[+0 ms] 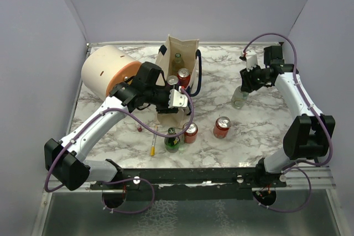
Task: Place the beverage into the canvas bag
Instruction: Pick up the drink from the center of the board, then place the drink in the canvas bag.
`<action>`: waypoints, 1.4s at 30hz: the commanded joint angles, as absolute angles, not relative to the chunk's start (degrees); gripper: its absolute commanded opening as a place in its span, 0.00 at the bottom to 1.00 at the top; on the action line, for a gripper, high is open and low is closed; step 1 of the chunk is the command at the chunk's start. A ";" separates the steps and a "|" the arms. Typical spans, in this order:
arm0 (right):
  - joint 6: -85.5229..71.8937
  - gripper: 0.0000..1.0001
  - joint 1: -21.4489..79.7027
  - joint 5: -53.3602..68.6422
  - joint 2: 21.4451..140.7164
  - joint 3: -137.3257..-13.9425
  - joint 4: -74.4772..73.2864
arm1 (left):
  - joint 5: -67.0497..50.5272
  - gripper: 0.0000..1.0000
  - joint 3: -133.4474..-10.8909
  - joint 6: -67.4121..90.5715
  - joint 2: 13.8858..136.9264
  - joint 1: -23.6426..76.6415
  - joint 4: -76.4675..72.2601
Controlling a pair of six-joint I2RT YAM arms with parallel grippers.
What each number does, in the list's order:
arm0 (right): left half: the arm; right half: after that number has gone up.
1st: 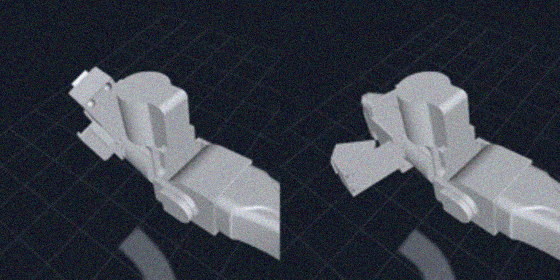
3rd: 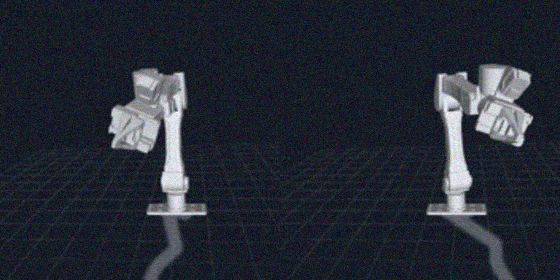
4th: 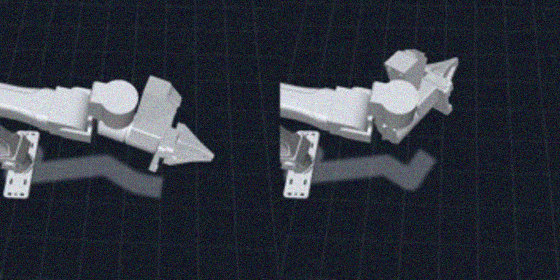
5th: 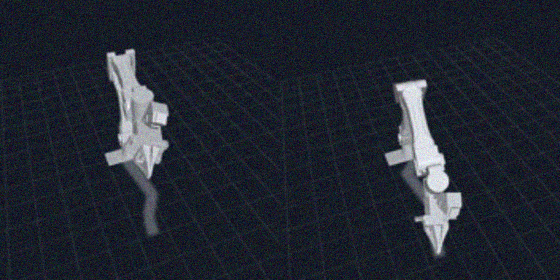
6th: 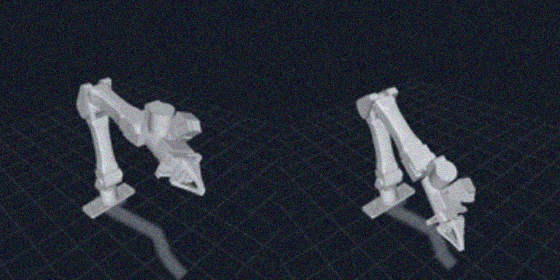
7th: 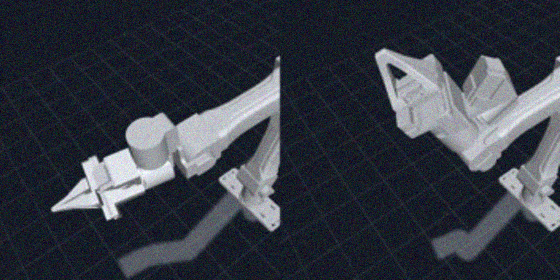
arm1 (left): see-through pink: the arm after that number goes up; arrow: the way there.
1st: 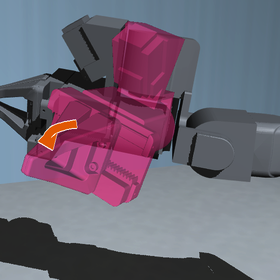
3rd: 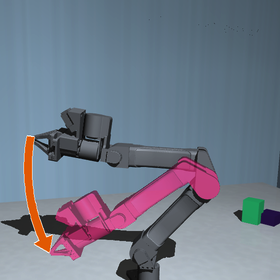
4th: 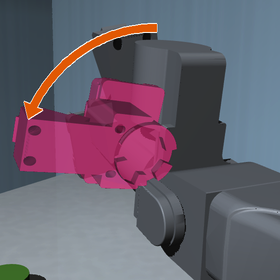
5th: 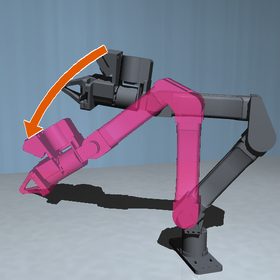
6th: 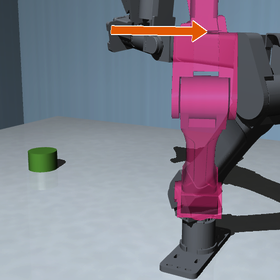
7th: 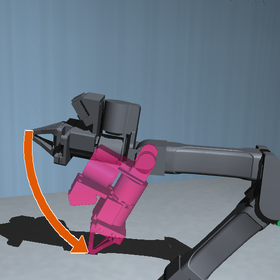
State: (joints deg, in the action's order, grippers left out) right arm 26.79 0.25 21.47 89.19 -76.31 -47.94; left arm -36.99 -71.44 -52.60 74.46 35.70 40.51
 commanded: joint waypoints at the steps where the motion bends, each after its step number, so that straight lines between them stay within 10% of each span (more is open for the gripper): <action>1: 26.09 0.12 0.00 22.50 87.40 -78.41 -47.11 | -37.70 0.52 -70.52 -53.21 72.95 35.51 40.36; 27: 16.27 0.01 15.01 29.91 102.41 -140.16 -57.87 | -43.52 0.23 -71.71 -63.86 75.52 35.62 47.20; 42: 17.17 0.01 29.53 29.54 105.49 -141.76 -48.64 | -44.19 0.19 -71.49 -65.57 76.10 36.21 48.07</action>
State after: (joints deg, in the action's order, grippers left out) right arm 16.97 28.05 27.73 104.18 -138.56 -59.90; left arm -41.78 -71.26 -63.88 75.46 35.77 45.34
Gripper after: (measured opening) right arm 0.322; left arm 0.204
